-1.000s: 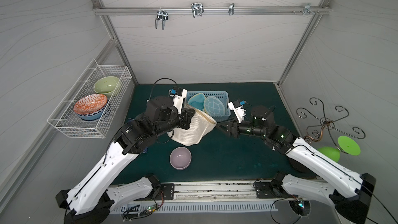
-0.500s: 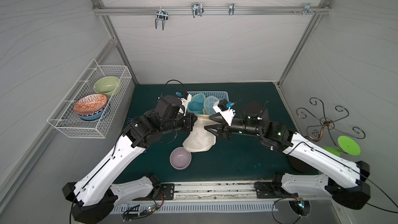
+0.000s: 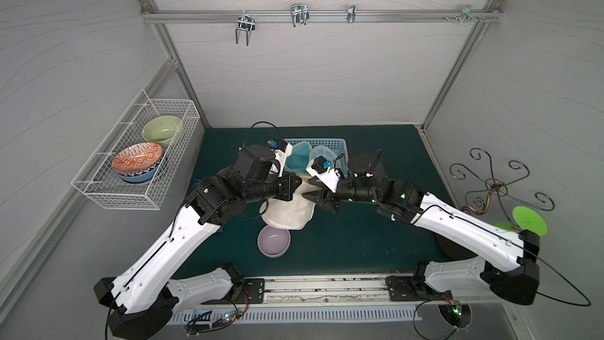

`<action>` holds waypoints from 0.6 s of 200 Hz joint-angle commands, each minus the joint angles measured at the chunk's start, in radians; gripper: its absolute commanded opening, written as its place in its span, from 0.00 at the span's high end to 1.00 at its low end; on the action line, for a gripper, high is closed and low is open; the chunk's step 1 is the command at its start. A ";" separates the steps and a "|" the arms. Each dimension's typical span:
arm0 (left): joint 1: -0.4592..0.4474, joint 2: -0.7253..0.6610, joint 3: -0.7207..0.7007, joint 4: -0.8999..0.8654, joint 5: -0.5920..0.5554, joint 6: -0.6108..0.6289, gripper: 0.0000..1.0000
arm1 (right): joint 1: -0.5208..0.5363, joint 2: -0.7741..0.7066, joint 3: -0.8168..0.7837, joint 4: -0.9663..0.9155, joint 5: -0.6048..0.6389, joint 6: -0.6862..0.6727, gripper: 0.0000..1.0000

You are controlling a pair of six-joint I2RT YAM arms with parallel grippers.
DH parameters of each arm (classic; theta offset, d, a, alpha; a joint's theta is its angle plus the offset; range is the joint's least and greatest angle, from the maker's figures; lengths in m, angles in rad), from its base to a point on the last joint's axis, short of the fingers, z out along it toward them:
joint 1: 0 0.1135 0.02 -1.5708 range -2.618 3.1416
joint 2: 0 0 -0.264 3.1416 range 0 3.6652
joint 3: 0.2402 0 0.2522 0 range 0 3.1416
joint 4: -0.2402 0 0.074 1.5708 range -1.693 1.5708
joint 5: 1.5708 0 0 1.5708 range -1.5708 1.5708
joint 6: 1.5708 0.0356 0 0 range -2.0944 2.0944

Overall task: Turn the laundry bag inside out
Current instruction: Zip the zipper on the laundry bag.

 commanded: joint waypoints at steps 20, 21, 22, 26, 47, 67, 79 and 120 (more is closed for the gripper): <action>-0.002 -0.029 0.024 0.067 0.024 -0.006 1.00 | 0.007 0.016 0.043 0.005 0.068 -0.033 0.67; -0.002 -0.029 0.023 0.066 0.024 -0.006 1.00 | 0.007 0.016 0.043 0.006 0.068 -0.033 0.67; -0.002 -0.030 0.022 0.066 0.025 -0.006 1.00 | 0.007 0.017 0.043 0.007 0.066 -0.032 0.68; -0.002 -0.030 0.023 0.069 0.026 -0.006 1.00 | 0.007 0.014 0.042 0.008 0.067 -0.033 0.67; -0.002 -0.032 0.024 0.058 0.024 -0.002 1.00 | 0.007 -0.040 0.025 0.018 0.105 -0.047 0.53; -0.002 -0.037 0.020 0.060 0.029 -0.002 1.00 | 0.004 -0.069 0.040 -0.009 0.081 -0.059 0.47; -0.002 -0.034 0.024 0.063 0.038 -0.004 1.00 | 0.004 -0.051 0.058 -0.028 0.063 -0.059 0.45; -0.002 -0.037 0.020 0.071 0.054 -0.004 1.00 | 0.007 -0.010 0.080 -0.024 0.055 -0.116 0.43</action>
